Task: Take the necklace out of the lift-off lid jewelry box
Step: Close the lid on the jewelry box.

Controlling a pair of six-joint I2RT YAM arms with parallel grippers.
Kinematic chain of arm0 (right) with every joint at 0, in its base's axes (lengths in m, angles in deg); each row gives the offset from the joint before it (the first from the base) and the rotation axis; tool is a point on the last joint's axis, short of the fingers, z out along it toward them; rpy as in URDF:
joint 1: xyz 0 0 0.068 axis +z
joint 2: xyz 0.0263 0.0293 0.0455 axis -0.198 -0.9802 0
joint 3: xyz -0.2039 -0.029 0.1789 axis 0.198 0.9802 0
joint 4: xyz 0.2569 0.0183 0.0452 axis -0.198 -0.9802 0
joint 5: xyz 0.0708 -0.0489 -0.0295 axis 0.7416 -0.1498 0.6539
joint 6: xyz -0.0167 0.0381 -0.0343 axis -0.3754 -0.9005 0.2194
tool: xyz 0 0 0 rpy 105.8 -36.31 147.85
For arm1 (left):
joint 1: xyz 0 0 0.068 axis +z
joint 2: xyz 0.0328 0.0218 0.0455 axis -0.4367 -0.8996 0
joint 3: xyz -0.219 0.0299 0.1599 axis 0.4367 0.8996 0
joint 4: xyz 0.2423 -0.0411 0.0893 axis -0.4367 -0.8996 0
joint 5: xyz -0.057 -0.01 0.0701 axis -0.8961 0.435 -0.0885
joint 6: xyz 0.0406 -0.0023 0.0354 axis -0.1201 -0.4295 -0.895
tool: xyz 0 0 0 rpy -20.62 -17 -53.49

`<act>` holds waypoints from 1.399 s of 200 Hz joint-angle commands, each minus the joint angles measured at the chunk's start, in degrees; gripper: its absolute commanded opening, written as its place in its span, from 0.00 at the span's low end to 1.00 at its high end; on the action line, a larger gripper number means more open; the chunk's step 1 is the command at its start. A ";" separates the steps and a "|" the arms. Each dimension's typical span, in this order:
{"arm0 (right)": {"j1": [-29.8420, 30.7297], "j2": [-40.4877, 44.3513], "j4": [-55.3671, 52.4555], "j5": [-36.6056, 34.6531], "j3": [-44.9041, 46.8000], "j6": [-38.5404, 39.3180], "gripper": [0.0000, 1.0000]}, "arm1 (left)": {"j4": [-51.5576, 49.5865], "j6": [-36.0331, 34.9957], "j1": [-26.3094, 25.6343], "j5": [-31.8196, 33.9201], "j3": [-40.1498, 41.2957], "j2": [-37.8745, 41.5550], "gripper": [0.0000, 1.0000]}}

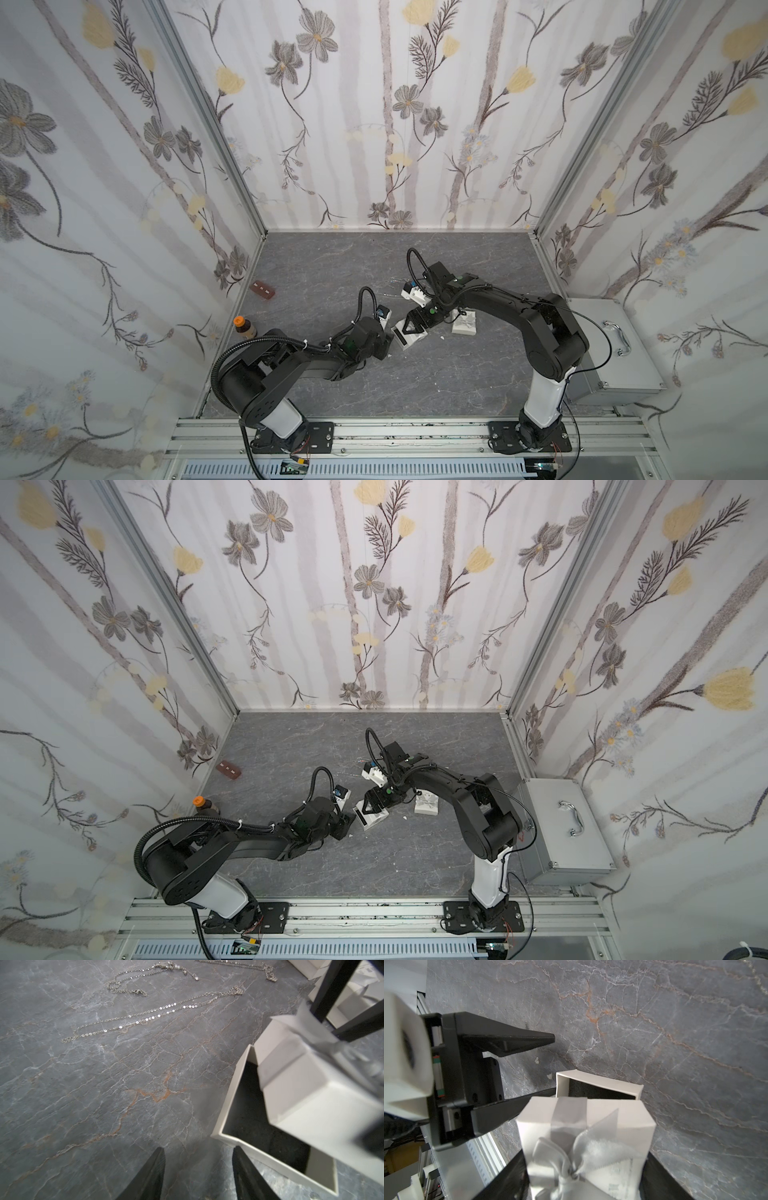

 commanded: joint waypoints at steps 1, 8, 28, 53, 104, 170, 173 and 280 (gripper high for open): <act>-0.28 -0.61 -0.75 2.48 -0.85 1.44 0.72 | 3.12 -0.55 0.36 -0.08 -0.19 -0.51 0.54; -0.46 -0.77 -0.70 2.56 -0.95 1.27 0.72 | 3.26 -0.65 0.50 -0.03 -0.28 -0.54 0.54; -1.25 -0.86 -0.76 2.62 -1.44 0.93 0.72 | 3.49 -0.72 0.90 -0.25 -0.30 -0.75 0.54; -1.94 -0.46 -1.20 2.57 -2.04 0.71 0.71 | 3.67 -0.75 1.36 -0.43 -0.28 -0.67 0.54; -3.11 -1.92 -3.04 4.02 -4.03 1.20 0.72 | 3.97 -1.02 2.24 -1.80 -0.45 -0.54 0.54; -3.10 -5.09 -4.92 6.26 -6.09 1.44 0.72 | 6.32 -1.15 2.51 -3.77 -0.62 -1.91 0.54; -3.12 -5.17 -4.96 6.22 -6.18 1.35 0.72 | 6.44 -1.21 2.55 -3.70 -0.64 -2.11 0.54; -0.93 -5.35 -4.96 0.49 -7.24 0.13 0.71 | 8.73 -0.27 2.42 -5.94 -1.24 -3.49 0.54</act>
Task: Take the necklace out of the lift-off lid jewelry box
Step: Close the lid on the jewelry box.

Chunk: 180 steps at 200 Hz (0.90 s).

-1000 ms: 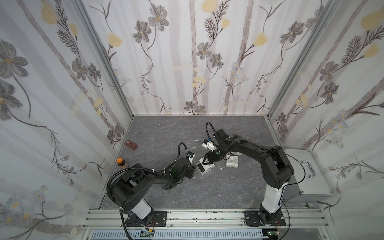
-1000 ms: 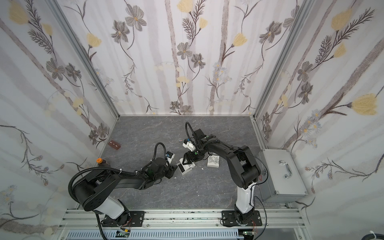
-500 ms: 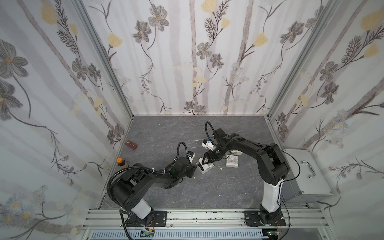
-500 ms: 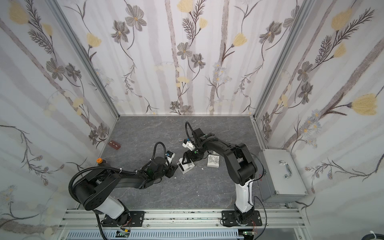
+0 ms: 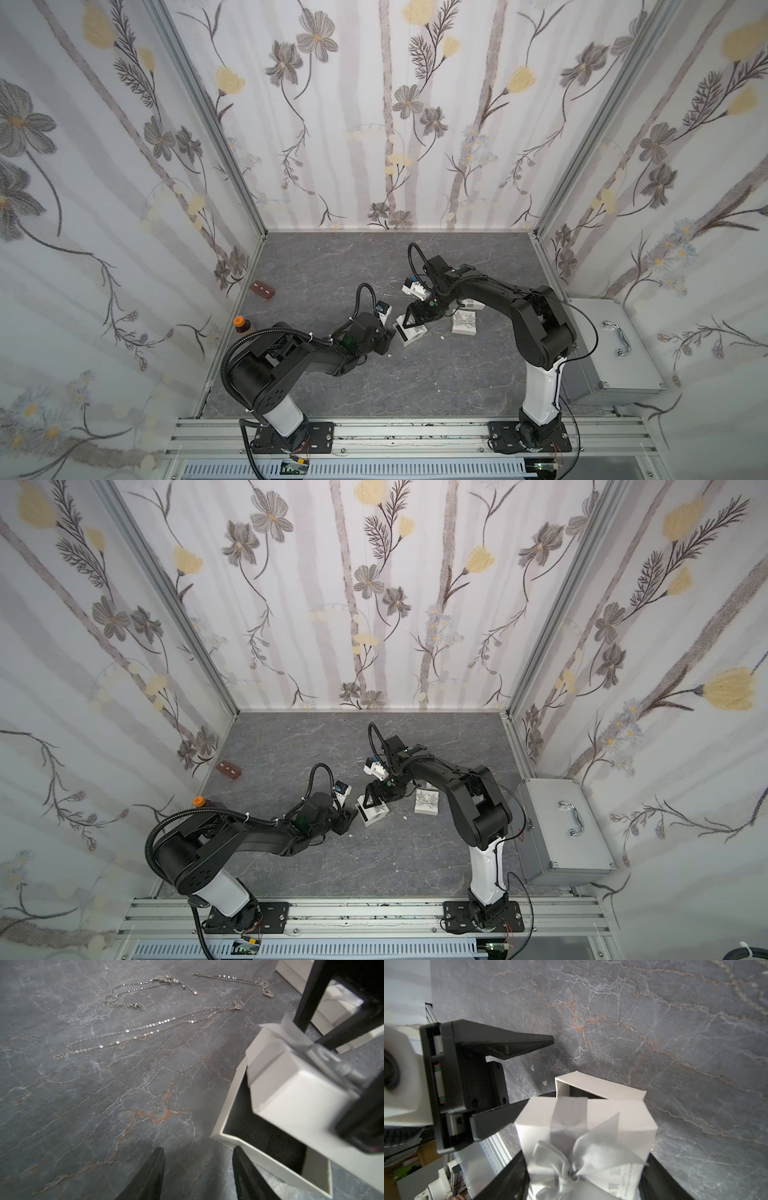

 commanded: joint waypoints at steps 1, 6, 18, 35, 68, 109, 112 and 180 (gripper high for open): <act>0.84 0.02 1.04 -0.48 -0.16 0.05 0.71 | 3.98 0.77 -0.01 -1.69 0.05 0.01 0.54; 1.02 0.10 1.17 -0.81 -0.07 -0.15 0.71 | 4.15 0.74 -0.05 -1.98 0.24 0.12 0.54; 1.55 0.18 1.41 -1.86 0.11 -0.48 0.71 | 4.59 0.73 -0.18 -2.63 0.59 0.54 0.54; 2.36 0.38 1.64 -3.61 0.33 -0.98 0.71 | 5.11 0.63 -0.57 -3.53 1.37 1.36 0.55; 3.74 1.32 2.89 -6.29 1.70 -2.21 0.71 | 5.53 0.53 -1.71 -4.89 2.60 2.75 0.55; 5.62 3.16 3.72 -9.06 4.35 -3.18 0.71 | 6.66 1.09 -4.45 -4.95 3.55 2.30 0.55; 5.71 3.31 3.85 -9.14 4.60 -3.22 0.71 | 6.88 1.20 -4.62 -4.83 3.64 2.27 0.55; 7.39 5.52 5.80 -9.87 7.76 -4.35 0.73 | 11.91 5.36 -7.92 -1.09 7.71 2.47 0.55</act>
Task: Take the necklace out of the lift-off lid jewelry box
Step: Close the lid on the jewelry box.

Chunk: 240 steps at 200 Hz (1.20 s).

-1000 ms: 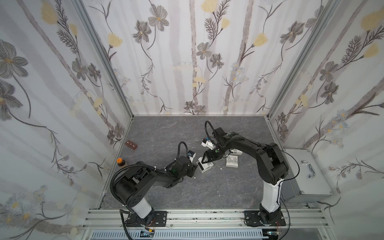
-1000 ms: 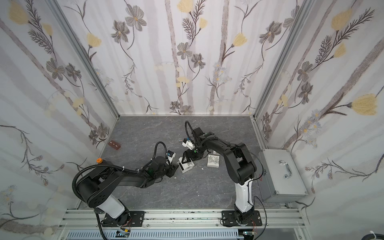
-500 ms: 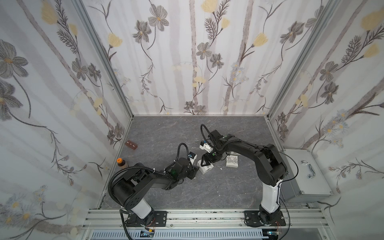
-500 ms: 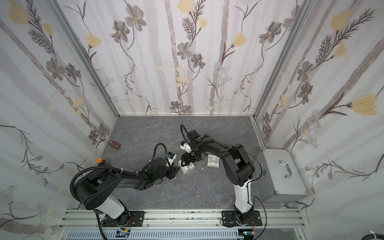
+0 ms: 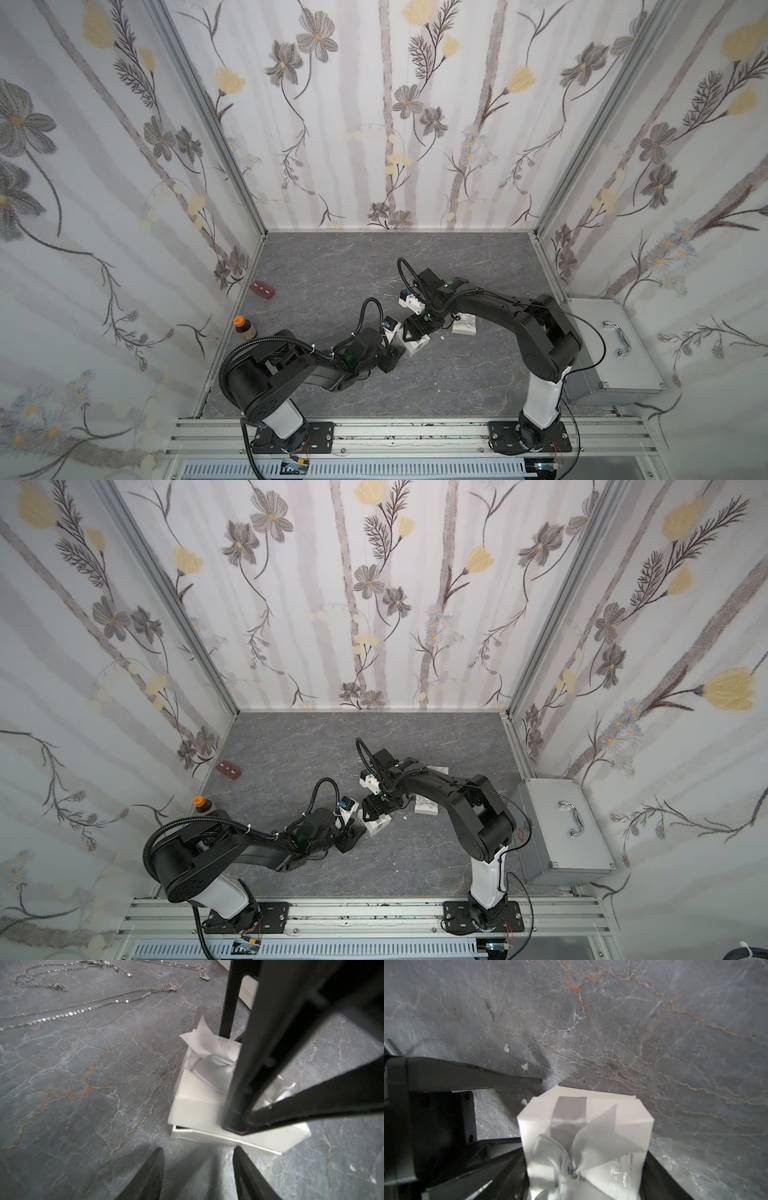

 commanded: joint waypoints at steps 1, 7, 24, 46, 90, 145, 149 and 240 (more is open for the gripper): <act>0.55 0.62 2.29 1.35 0.52 -0.39 0.73 | 4.17 2.25 -0.31 2.47 0.69 0.50 0.55; 0.60 0.88 2.57 1.59 0.79 -0.44 0.75 | 3.62 2.26 -0.31 2.89 0.76 0.59 0.55; 0.60 2.25 4.09 2.01 1.81 -0.40 0.82 | 3.05 1.87 -0.31 3.48 1.00 0.90 0.55; 0.36 4.31 5.70 2.91 3.10 -0.72 0.87 | 2.16 1.08 -0.32 3.68 0.98 1.23 0.55; -1.19 7.30 8.38 3.77 6.02 -2.29 0.86 | 1.37 0.32 -0.33 4.40 0.74 1.22 0.55; -2.86 8.10 12.02 4.00 9.41 -4.64 0.78 | 2.22 0.19 -0.36 5.36 0.49 -0.44 0.55; -2.91 8.14 12.24 4.03 9.58 -4.83 0.78 | 2.30 0.16 -0.32 5.45 0.41 -0.53 0.55; -2.28 6.47 13.77 6.23 9.80 -5.20 0.73 | 5.79 0.31 -0.31 5.90 -1.84 -4.24 0.55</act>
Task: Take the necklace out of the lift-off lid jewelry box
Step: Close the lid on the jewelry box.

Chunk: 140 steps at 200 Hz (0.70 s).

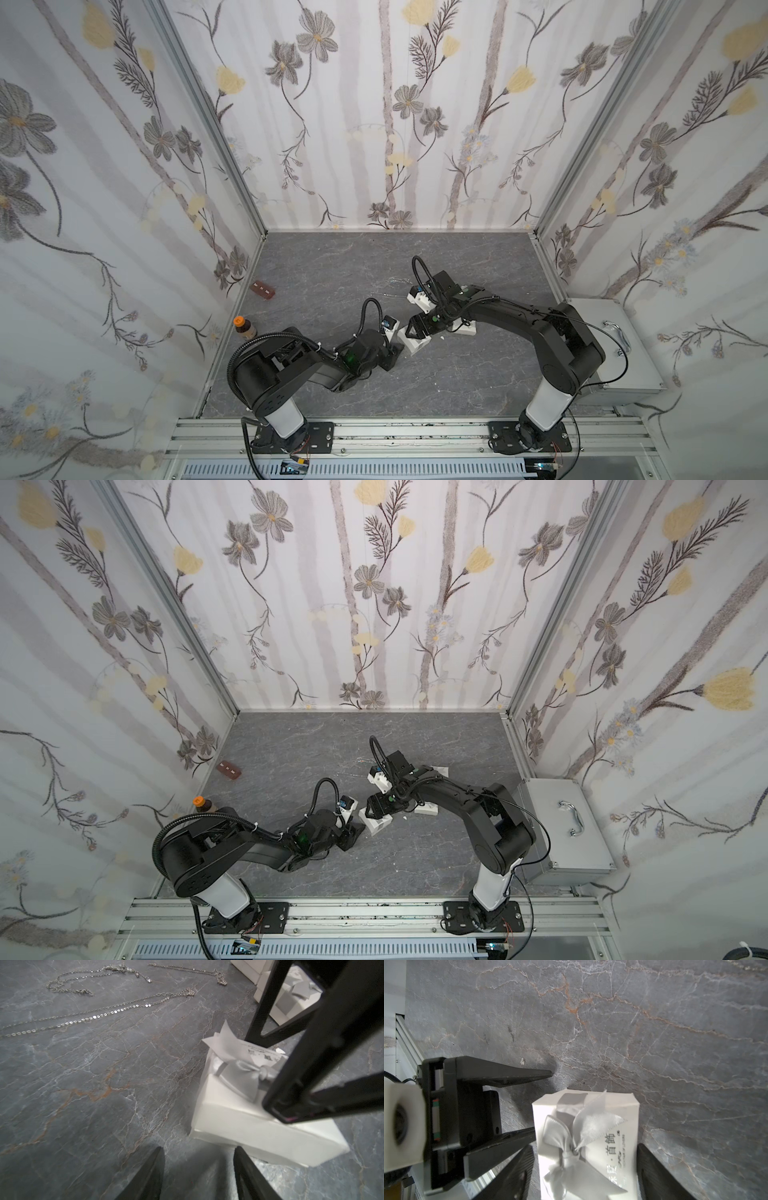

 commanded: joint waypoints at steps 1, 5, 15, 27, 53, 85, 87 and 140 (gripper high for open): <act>0.59 -0.52 2.16 2.65 0.01 -0.29 0.73 | 3.51 0.53 0.02 0.66 -0.64 -1.09 0.55; 0.66 -0.61 2.23 2.69 0.05 -0.31 0.73 | 4.01 0.63 0.05 0.72 -0.49 -1.27 0.55; 0.76 -0.71 2.25 2.61 0.00 -0.39 0.73 | 5.62 0.84 0.01 0.82 -0.16 -1.71 0.55; 0.76 -0.81 2.25 2.30 0.03 -0.54 0.71 | 7.10 1.21 0.05 1.13 0.28 -2.10 0.55; 1.09 -1.13 2.01 -0.31 0.03 -1.08 0.70 | 7.73 1.59 0.06 1.79 0.39 -2.58 0.55; 1.55 -1.41 1.86 -2.81 0.48 -1.40 0.69 | 8.11 1.99 0.06 2.41 0.83 -2.52 0.55; 1.55 -1.47 1.82 -2.84 0.45 -1.43 0.68 | 8.16 1.99 0.06 2.48 0.82 -2.49 0.55; 1.90 -1.07 2.90 -6.45 1.47 -2.41 0.68 | 6.49 2.34 0.02 2.93 1.06 -0.45 0.55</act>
